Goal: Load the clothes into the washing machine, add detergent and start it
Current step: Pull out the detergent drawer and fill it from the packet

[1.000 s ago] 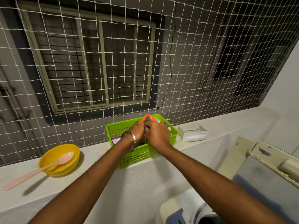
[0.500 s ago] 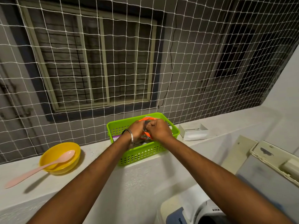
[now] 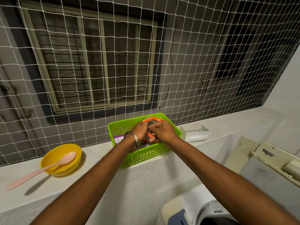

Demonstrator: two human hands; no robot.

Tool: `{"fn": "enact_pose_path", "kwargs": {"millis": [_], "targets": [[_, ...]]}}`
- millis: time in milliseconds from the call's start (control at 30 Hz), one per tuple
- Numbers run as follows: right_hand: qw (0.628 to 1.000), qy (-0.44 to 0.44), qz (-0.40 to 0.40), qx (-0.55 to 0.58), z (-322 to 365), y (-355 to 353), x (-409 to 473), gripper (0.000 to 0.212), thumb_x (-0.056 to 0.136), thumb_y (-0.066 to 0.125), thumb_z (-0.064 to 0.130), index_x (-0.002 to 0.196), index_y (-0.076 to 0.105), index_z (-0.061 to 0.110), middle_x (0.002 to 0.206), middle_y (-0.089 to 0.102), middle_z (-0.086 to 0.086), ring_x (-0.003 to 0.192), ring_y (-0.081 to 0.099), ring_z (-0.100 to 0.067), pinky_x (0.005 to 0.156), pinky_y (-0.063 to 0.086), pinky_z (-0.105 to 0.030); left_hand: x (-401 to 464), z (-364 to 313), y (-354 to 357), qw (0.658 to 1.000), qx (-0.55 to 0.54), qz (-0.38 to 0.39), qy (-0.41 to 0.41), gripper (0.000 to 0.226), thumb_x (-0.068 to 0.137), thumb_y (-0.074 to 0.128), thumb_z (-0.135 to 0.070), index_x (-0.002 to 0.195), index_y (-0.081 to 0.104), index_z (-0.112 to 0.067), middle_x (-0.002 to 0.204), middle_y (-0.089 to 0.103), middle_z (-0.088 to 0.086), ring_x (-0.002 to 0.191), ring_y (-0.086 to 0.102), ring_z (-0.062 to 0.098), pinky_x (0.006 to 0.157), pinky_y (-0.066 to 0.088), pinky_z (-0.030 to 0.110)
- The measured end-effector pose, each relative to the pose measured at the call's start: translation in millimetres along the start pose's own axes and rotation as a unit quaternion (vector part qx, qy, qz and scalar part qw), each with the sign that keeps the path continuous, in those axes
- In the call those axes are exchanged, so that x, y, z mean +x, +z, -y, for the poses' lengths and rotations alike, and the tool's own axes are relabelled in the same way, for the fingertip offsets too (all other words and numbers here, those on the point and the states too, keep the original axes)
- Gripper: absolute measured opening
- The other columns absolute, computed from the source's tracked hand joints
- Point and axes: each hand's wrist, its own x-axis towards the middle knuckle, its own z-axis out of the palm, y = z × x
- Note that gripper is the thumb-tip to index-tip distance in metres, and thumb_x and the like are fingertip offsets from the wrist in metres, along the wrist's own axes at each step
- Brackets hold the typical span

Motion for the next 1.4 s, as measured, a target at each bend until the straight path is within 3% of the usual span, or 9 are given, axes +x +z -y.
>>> {"fn": "enact_pose_path", "kwargs": {"millis": [100, 300, 433, 733, 900, 967, 1100, 1167, 1400], "targets": [[1.0, 0.004, 0.008, 0.024, 4.3, -4.0, -4.2, 0.025, 0.095, 0.05, 0.002, 0.079, 0.068, 0.009, 0.066, 0.066, -0.011, 0.04, 0.063, -0.008, 0.036, 0.042, -0.017, -2.4, -4.1, 0.8, 1.0, -0.006, 0.003, -0.008, 0.045, 0.095, 0.031, -0.025, 0.103, 0.07, -0.003, 0.107, 0.07, 0.023, 0.094, 0.064, 0.036, 0.075, 0.045, 0.036], [0.998, 0.016, 0.008, 0.066, 12.2, -11.6, -10.4, 0.019, 0.097, 0.05, 0.002, 0.101, 0.068, -0.003, 0.08, 0.068, -0.018, 0.042, 0.064, -0.006, 0.041, 0.05, -0.017, -3.2, -6.3, -0.5, 0.999, -0.028, -0.007, -0.04, 0.054, 0.087, 0.032, -0.036, 0.105, 0.069, 0.0, 0.111, 0.069, 0.025, 0.103, 0.064, 0.039, 0.086, 0.05, 0.047], [0.993, 0.02, 0.011, 0.114, 17.5, -22.5, -18.2, 0.019, 0.097, 0.05, -0.001, 0.107, 0.065, -0.008, 0.077, 0.067, -0.015, 0.042, 0.064, -0.006, 0.042, 0.052, -0.018, -5.1, -6.9, -1.8, 0.995, -0.072, -0.023, -0.059, 0.043, 0.094, 0.04, -0.035, 0.102, 0.071, -0.006, 0.11, 0.07, 0.017, 0.098, 0.064, 0.028, 0.08, 0.045, 0.034], [0.97, 0.075, -0.014, 0.232, 3.4, -54.2, -30.9, 0.015, 0.093, 0.057, 0.0, 0.101, 0.068, -0.006, 0.066, 0.072, -0.009, 0.054, 0.071, -0.013, 0.053, 0.059, -0.021, -9.6, -6.0, -4.0, 0.994, -0.086, -0.016, -0.059, 0.067, 0.066, 0.043, -0.06, 0.103, 0.074, -0.013, 0.102, 0.075, 0.008, 0.096, 0.069, 0.027, 0.091, 0.051, 0.04], [0.961, 0.084, -0.021, 0.264, -1.9, -77.1, -41.7, 0.016, 0.094, 0.055, 0.001, 0.097, 0.07, -0.002, 0.072, 0.075, -0.01, 0.061, 0.073, -0.014, 0.055, 0.059, -0.021, 23.8, 28.2, -4.3, 0.988, -0.113, -0.03, -0.097, 0.089, 0.055, 0.055, -0.075, 0.122, 0.063, -0.018, 0.118, 0.068, 0.008, 0.1, 0.067, 0.028, 0.087, 0.055, 0.039], [0.957, 0.088, -0.024, 0.275, -2.7, -88.0, -45.8, 0.017, 0.094, 0.053, 0.002, 0.095, 0.07, 0.001, 0.073, 0.075, -0.01, 0.063, 0.074, -0.014, 0.056, 0.059, -0.021, 36.0, 40.2, -2.5, 0.986, -0.125, -0.028, -0.103, 0.09, 0.056, 0.058, -0.076, 0.125, 0.06, -0.019, 0.121, 0.067, 0.007, 0.1, 0.068, 0.027, 0.08, 0.059, 0.041], [0.947, 0.102, -0.041, 0.303, -6.2, -112.7, -54.1, 0.017, 0.095, 0.053, 0.002, 0.094, 0.07, 0.001, 0.075, 0.076, -0.01, 0.066, 0.074, -0.015, 0.059, 0.06, -0.022, -0.3, 7.1, -6.6, 0.982, -0.156, -0.037, -0.097, 0.095, 0.052, 0.056, -0.07, 0.127, 0.057, -0.012, 0.118, 0.066, 0.012, 0.095, 0.068, 0.026, 0.043, 0.052, 0.02], [0.939, 0.113, -0.056, 0.321, -9.1, -125.2, -58.5, 0.016, 0.094, 0.054, 0.002, 0.092, 0.069, 0.0, 0.075, 0.076, -0.011, 0.065, 0.074, -0.015, 0.058, 0.06, -0.023, 0.3, 7.8, -5.6, 0.983, -0.153, -0.037, -0.09, 0.1, 0.051, 0.054, -0.071, 0.13, 0.055, -0.011, 0.121, 0.065, 0.013, 0.096, 0.068, 0.026, 0.041, 0.049, 0.017], [0.915, 0.132, -0.108, 0.365, -23.2, -171.0, -69.9, 0.014, 0.092, 0.057, 0.004, 0.097, 0.069, -0.001, 0.082, 0.077, -0.013, 0.07, 0.075, -0.015, 0.055, 0.059, -0.022, 17.5, 23.1, -4.7, 0.986, -0.129, -0.042, -0.101, 0.102, 0.052, 0.054, -0.077, 0.133, 0.054, -0.015, 0.126, 0.063, 0.01, 0.104, 0.066, 0.029, 0.072, 0.056, 0.03]]}}
